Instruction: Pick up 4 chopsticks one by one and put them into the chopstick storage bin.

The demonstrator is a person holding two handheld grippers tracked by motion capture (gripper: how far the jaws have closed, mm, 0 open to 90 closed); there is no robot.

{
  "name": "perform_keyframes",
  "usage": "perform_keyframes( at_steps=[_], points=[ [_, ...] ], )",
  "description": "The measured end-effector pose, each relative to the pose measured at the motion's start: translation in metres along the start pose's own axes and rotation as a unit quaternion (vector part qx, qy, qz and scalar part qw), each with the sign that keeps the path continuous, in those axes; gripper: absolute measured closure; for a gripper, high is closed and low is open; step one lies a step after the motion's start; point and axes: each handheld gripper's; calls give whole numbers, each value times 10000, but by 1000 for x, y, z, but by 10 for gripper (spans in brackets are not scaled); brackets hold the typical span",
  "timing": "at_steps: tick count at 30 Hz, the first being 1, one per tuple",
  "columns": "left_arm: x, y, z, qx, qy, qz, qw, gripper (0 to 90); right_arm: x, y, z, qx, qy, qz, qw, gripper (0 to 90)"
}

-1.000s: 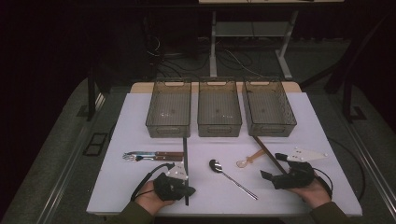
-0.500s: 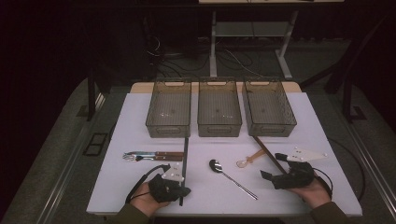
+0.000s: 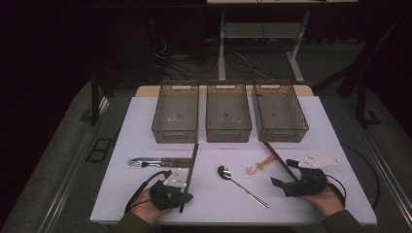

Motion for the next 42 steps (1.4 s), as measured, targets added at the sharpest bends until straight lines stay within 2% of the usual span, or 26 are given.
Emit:
perform_keyframes(
  at_steps=[5,7,8,9,13,15,16,24,32,39,41,42],
  points=[
    [-1,1,-1,-28,19,29,10000,897,0,0,0,1,-5,-2,10000,94],
    [-2,1,-2,-122,12,56,9999,897,0,0,0,-2,-3,-4,10000,94],
    [-3,3,-2,-55,20,70,10000,897,0,0,0,-4,-3,-3,10000,94],
    [-3,3,-2,-124,-17,97,9999,897,0,0,0,-4,-3,-3,10000,94],
    [-7,6,-6,-136,6,172,9998,898,0,0,0,-1,-5,-2,10000,94],
    [-8,7,-7,-232,1,207,9995,898,0,0,0,-1,-4,-1,10000,94],
    [-9,8,-8,-190,-9,230,9996,897,0,0,0,-2,0,-4,10000,94],
    [-15,14,-13,-293,-14,344,9990,898,0,0,0,-1,-1,-8,10000,94],
    [-20,20,-17,-470,-44,469,9978,898,0,0,0,-2,-5,-7,10000,94],
    [-23,27,-20,-484,-67,595,9970,898,0,0,0,-3,-5,-9,10000,94],
    [-25,28,-22,-602,-89,633,9961,898,0,0,0,-4,-7,-8,10000,94],
    [-26,31,-23,-557,-89,649,9963,898,0,0,0,-6,-6,-9,10000,94]
  ],
)
Point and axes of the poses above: each handheld gripper's, and its own axes: x roughly forward along the jaws, z roughly out of its top, y roughly to its left, and after that the axes turned 8 degrees about -x, right-handed
